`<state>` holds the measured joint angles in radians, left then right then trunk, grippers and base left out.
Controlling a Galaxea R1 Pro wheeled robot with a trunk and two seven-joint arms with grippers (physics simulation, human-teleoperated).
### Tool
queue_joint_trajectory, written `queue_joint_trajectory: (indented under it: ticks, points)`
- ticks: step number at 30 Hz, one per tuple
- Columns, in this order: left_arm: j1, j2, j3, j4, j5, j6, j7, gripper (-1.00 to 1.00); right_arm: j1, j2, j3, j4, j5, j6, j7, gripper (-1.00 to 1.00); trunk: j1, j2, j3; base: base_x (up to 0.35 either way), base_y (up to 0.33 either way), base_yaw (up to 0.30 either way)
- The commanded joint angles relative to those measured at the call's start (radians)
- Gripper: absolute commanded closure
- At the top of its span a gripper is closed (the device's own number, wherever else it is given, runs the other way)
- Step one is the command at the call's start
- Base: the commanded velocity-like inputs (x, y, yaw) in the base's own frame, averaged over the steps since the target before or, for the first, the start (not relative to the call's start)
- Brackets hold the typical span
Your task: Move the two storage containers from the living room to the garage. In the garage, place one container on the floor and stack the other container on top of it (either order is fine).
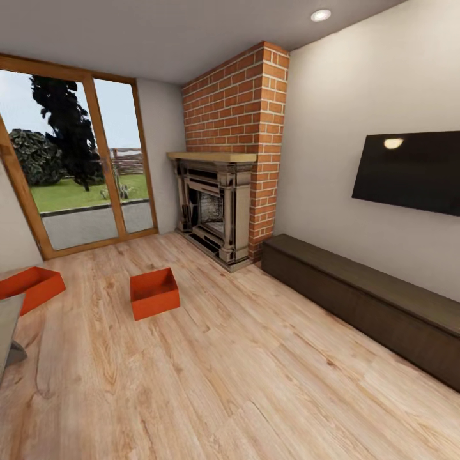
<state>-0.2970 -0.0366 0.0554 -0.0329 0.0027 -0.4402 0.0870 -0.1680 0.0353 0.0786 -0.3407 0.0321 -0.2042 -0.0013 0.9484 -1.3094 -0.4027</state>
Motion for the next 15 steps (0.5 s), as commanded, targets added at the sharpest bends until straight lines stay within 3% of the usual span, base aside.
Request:
queue_joint_trajectory:
  ticks: [1, 11, 15]
  points:
    - [-0.001, 0.0, 0.005, 0.001, 0.0, -0.003, 0.0, -1.0, -0.001, 0.0, 0.001, 0.001, 0.003, -0.003, 0.0, -1.0, 0.0, -0.001, -0.001, 0.0, 0.0, 0.0]
    - [-0.004, 0.0, 0.005, 0.001, 0.0, -0.002, 0.001, -1.0, -0.002, 0.0, 0.001, 0.001, 0.003, -0.003, 0.0, -1.0, 0.0, -0.001, -0.001, 0.0, 0.0, 0.0]
    - [0.019, -0.023, -0.003, -0.021, 0.001, 0.011, 0.002, -1.0, -0.012, -0.003, 0.002, -0.016, 0.004, 0.02, 0.0, -1.0, 0.0, -0.001, -0.001, 0.0, 0.0, 0.0]
